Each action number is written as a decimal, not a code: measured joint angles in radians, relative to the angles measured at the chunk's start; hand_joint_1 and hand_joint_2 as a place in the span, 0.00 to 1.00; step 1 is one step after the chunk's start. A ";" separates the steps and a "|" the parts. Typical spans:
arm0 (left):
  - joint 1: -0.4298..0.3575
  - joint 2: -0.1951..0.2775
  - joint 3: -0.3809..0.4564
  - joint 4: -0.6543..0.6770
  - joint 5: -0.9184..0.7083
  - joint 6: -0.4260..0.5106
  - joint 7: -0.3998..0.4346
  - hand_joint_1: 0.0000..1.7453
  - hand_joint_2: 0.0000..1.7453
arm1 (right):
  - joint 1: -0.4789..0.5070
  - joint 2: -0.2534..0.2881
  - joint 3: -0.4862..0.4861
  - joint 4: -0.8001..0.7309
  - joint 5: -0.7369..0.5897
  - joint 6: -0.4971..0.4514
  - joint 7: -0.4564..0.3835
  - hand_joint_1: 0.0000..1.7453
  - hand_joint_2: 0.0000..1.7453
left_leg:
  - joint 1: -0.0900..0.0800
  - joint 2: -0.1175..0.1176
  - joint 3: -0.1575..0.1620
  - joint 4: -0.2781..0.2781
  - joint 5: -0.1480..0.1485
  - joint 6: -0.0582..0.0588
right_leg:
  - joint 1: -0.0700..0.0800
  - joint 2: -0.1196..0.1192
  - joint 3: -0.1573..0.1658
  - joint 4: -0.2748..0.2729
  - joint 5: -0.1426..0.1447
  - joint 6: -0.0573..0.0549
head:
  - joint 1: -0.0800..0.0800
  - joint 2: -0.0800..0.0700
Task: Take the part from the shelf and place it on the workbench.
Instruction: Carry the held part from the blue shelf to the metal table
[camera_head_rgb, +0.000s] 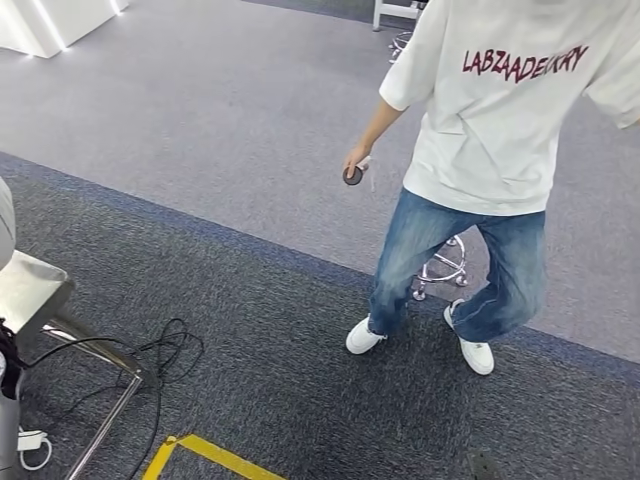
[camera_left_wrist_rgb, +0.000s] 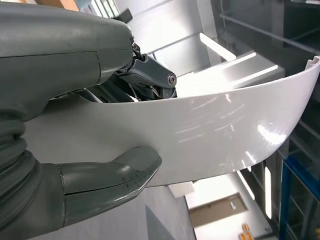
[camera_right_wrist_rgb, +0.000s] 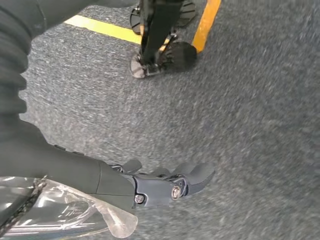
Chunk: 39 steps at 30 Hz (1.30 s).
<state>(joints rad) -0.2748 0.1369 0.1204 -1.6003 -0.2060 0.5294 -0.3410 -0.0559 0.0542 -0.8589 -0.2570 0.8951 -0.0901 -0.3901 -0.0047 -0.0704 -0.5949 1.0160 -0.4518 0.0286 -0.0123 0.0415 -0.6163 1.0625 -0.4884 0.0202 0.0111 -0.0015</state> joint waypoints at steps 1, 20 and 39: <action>-0.002 0.001 0.001 0.000 0.000 0.000 0.000 1.00 1.00 | 0.000 0.000 0.000 0.000 0.001 0.000 0.000 0.00 1.00 | 0.001 -0.008 -0.002 0.001 0.000 -0.005 | 0.000 0.012 0.018 -0.035 0.008 -0.001 | 0.000 0.000; 0.003 0.025 0.051 0.000 0.014 0.016 -0.010 1.00 1.00 | -0.004 0.002 -0.005 0.001 0.012 0.003 0.005 0.00 1.00 | -0.006 0.102 0.001 -0.014 0.008 -0.005 | 0.016 -0.125 0.066 -0.061 -0.021 -0.007 | -0.005 0.000; 0.009 0.024 0.056 0.000 0.014 0.019 -0.013 1.00 1.00 | -0.002 0.006 -0.008 0.004 0.013 0.002 0.006 0.00 1.00 | 0.009 0.049 -0.080 0.170 -0.093 -0.045 | -0.003 -0.038 0.053 -0.072 0.010 -0.029 | -0.006 0.000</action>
<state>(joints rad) -0.2655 0.1608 0.1764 -1.6000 -0.1924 0.5488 -0.3536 -0.0579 0.0603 -0.8665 -0.2525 0.9085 -0.0884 -0.3845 0.0047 -0.0212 -0.6749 1.1861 -0.5451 -0.0168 -0.0157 0.0039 -0.5632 0.9904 -0.4780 -0.0084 0.0052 -0.0015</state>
